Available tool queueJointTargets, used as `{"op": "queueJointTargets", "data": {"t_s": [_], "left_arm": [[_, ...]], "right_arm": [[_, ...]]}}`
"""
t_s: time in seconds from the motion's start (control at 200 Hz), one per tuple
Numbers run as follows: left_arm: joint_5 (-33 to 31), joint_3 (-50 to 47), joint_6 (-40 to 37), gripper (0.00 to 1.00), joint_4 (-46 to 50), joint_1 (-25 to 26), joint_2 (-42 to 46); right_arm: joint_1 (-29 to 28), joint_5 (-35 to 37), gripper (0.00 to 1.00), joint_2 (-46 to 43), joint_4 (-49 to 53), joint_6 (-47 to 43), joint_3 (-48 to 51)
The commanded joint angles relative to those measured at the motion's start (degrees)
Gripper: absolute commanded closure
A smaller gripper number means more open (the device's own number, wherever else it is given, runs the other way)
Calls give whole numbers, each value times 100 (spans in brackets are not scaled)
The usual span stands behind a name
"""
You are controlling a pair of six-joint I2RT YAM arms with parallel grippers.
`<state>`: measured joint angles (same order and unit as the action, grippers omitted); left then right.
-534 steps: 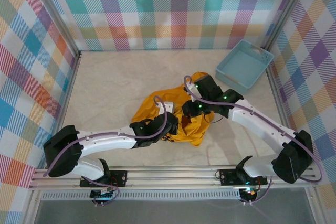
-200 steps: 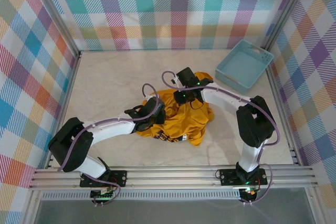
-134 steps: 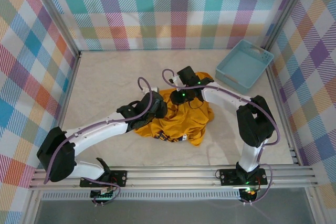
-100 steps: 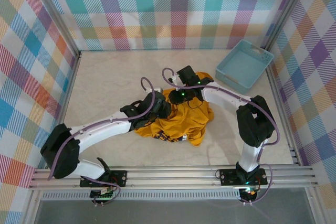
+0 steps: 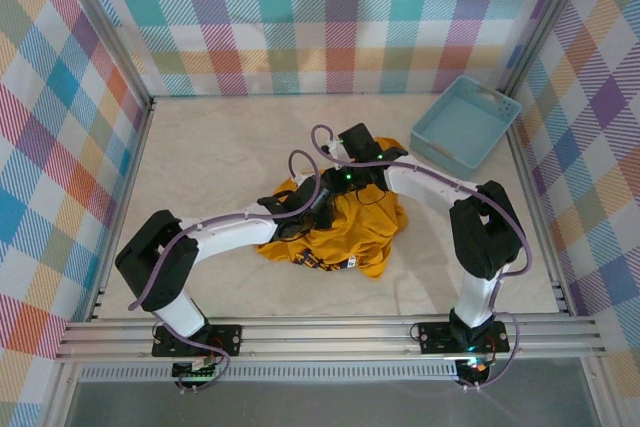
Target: Fold the inside-out t-shirt
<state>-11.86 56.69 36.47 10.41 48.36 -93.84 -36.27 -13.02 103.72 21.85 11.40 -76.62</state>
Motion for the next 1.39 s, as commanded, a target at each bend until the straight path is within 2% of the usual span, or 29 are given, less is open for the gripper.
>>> {"op": "queueJointTargets", "data": {"t_s": [0.0,0.21,0.39,0.59,0.74,0.85,1.03,1.235,1.39], "left_arm": [[-238,185,-10,78,110,37,-91],[-413,39,-11,100,254,42,209],[-328,-322,-18,100,140,56,803],[147,-1270,52,100,-591,36,2096],[466,-1725,254,100,-815,-173,2708],[642,-1902,323,100,-960,-346,3001],[736,-1951,316,100,-993,-479,3158],[866,-2103,428,100,-1217,-476,3169],[1026,-2245,534,100,-1463,-478,3416]], "right_arm": [[-25,-25,82,46,-124,11,-64],[-25,232,82,76,-41,-46,-59],[-20,410,82,242,103,-76,-206],[-12,563,78,447,198,-125,-312],[-27,397,68,215,255,-173,-230],[-137,508,53,-551,235,-200,187],[-529,823,44,-1454,662,-122,786],[-583,583,49,-1262,705,824,1116],[-583,908,48,-775,915,1556,913]]}}
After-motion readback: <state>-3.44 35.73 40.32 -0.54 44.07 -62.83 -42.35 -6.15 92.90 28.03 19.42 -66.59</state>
